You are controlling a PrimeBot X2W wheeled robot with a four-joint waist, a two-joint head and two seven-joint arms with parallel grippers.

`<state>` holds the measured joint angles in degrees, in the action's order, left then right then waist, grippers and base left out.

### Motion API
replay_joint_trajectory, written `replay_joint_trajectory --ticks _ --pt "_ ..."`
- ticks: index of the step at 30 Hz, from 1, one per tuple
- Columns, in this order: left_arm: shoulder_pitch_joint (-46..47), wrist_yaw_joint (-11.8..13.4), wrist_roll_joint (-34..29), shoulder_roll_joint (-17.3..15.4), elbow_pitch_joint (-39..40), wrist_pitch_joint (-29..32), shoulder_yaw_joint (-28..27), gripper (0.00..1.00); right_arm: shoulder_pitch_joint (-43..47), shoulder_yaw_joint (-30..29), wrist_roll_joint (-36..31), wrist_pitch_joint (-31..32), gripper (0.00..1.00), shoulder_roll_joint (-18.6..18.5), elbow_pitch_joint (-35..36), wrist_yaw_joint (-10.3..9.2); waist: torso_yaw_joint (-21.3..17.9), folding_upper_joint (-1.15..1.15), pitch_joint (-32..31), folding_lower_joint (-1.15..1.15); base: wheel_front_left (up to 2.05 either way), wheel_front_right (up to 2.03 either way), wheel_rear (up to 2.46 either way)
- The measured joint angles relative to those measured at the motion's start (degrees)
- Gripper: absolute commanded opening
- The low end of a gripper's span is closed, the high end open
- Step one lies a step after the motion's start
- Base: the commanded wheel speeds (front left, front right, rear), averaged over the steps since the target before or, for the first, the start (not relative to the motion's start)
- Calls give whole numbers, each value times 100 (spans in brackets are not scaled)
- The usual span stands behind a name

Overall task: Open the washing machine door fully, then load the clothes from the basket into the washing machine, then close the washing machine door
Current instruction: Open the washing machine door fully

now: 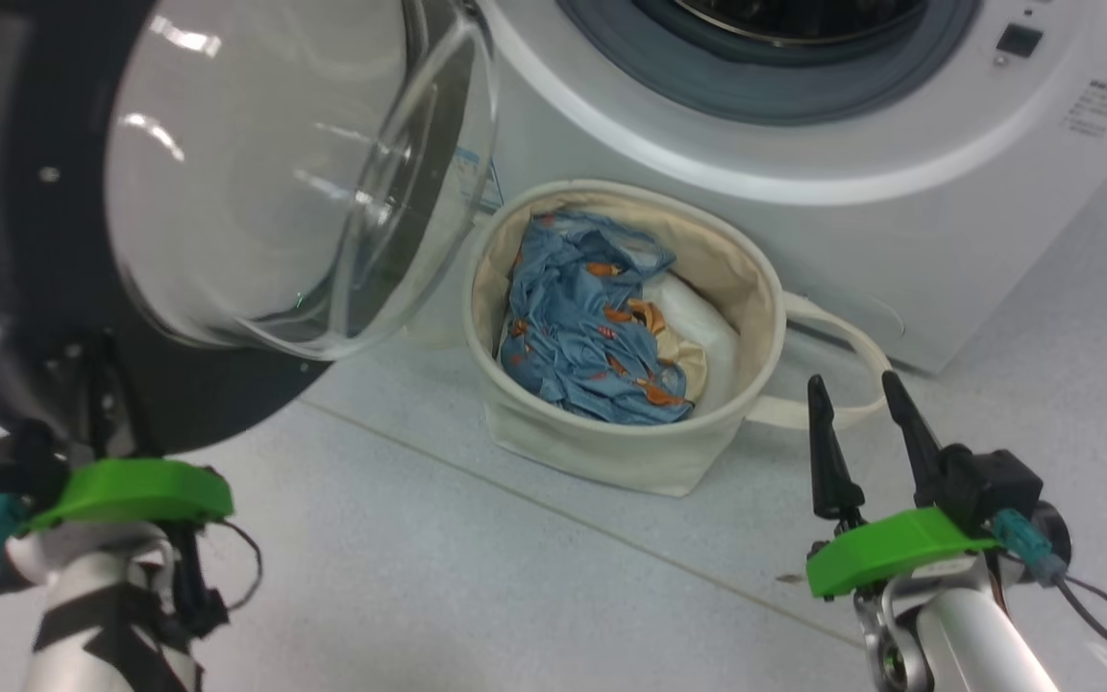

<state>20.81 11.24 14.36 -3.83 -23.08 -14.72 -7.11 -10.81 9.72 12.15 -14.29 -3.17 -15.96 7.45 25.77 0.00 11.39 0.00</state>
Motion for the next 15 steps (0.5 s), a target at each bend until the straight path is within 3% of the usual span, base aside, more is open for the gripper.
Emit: replay_joint_trajectory --ticks 5,6,7,8,9,12,14,15 --pt "402 -125 -20 -96 -342 0 -545 20 -175 -29 -108 0 100 -25 1 0 -42 0 271 0 0 0 0" --pt "462 -136 -33 -119 -368 0 -634 29 -194 -21 -109 0 100 -37 3 -1 -48 0 320 0 0 0 0" --pt "530 -197 -33 -123 -393 0 -740 29 -206 -16 -126 0 100 -56 4 0 -51 0 374 0 0 0 0" --pt "597 -225 -51 -138 -430 -1 -813 44 -215 -7 -152 0 100 -86 8 -1 -52 0 432 0 0 0 0" --pt "674 -244 -82 -142 -456 0 -878 47 -224 1 -159 0 100 -123 11 -1 -49 0 494 1 0 0 0" --pt "991 -328 -83 -140 -517 0 -1131 19 -320 8 -202 0 100 -261 33 -1 -20 0 698 1 0 0 0" --pt "1317 -435 -89 -126 -625 -1 -1344 15 -483 9 -215 0 100 -419 79 -1 36 0 912 1 0 0 0" --pt "1412 -482 -89 -122 -676 -1 -1432 8 -533 10 -247 -1 100 -465 103 0 56 0 987 1 0 0 0"
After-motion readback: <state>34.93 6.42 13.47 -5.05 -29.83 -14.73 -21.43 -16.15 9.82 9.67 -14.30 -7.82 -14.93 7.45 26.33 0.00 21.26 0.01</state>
